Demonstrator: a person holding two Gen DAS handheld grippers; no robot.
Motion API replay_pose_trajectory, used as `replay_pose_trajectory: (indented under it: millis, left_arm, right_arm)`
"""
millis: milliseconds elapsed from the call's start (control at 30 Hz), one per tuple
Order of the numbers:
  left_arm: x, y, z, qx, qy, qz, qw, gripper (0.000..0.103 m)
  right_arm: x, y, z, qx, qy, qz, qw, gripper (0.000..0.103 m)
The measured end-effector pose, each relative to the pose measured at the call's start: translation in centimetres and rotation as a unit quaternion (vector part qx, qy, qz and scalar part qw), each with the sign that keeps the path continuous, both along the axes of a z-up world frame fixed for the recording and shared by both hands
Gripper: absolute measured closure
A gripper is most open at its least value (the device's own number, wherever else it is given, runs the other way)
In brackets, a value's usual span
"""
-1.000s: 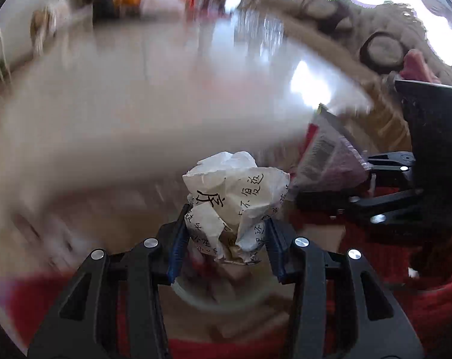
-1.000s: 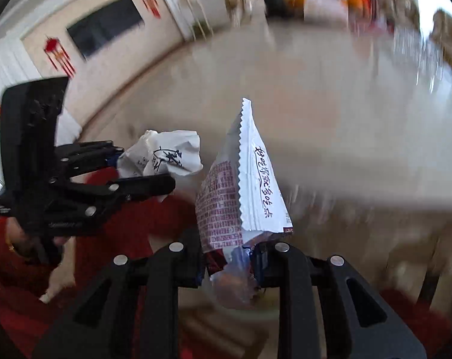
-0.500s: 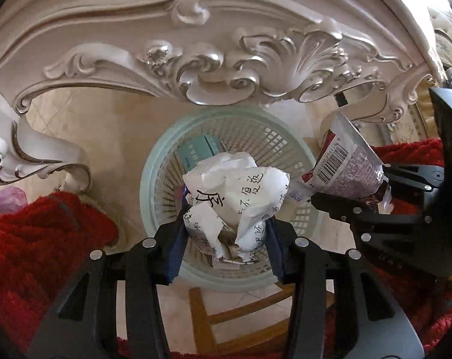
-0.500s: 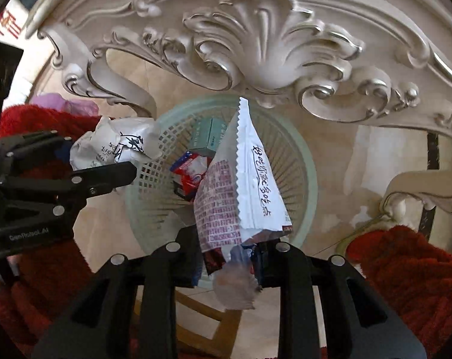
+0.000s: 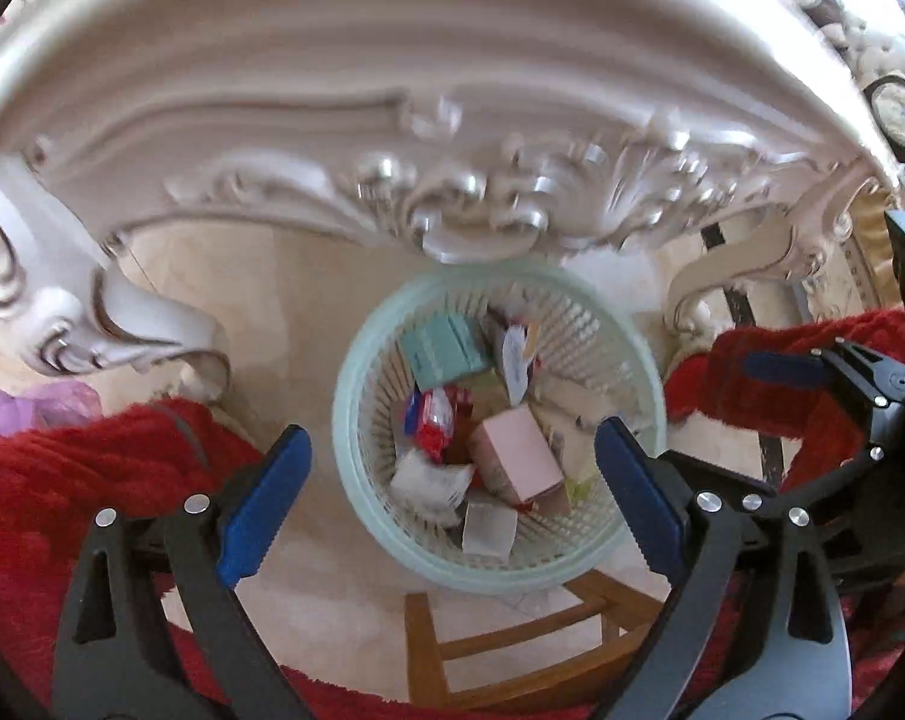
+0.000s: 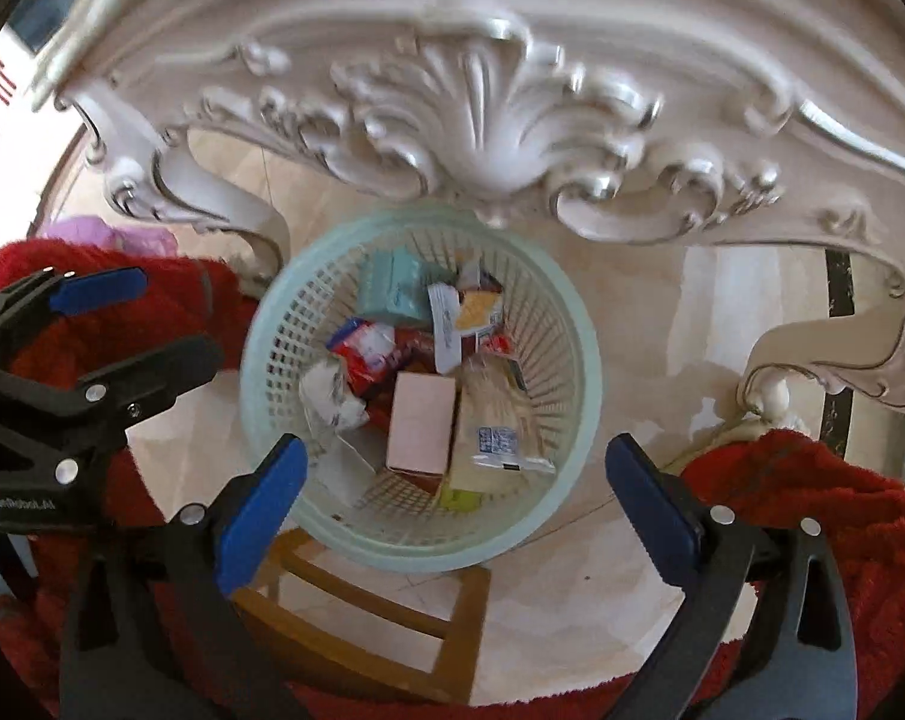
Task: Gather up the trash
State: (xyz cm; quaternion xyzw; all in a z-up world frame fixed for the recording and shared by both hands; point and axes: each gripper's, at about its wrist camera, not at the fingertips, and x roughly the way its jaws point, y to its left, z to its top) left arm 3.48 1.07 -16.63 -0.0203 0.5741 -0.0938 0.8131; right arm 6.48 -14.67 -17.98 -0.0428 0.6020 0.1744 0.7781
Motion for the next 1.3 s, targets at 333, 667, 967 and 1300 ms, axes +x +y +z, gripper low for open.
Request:
replay_pose_trajectory:
  millis: [333, 667, 967, 1300]
  left_arm:
    - [-0.5, -0.3, 8.4, -0.009, -0.083, 0.047, 0.9954, 0.010]
    - [-2.2, -1.6, 16.3, 0.041, -0.181, 0.085, 0.9789, 0.010]
    - [-4.7, -2.6, 17.2, 0.053, -0.189, 0.078, 0.9775, 0.010]
    - [-5.0, -1.1, 15.5, 0.038, -0.158, 0.105, 0.9812, 0.010]
  right_arm:
    - [-1.0, -0.2, 8.5, -0.013, -0.113, -0.040, 0.993, 0.007]
    - [-1.6, -1.7, 14.2, -0.011, -0.149, -0.110, 0.983, 0.007]
    - [-4.2, -1.5, 13.2, 0.003, -0.140, -0.139, 0.980, 0.007]
    - [-4.6, -1.7, 13.7, -0.018, -0.149, -0.160, 0.976, 0.007]
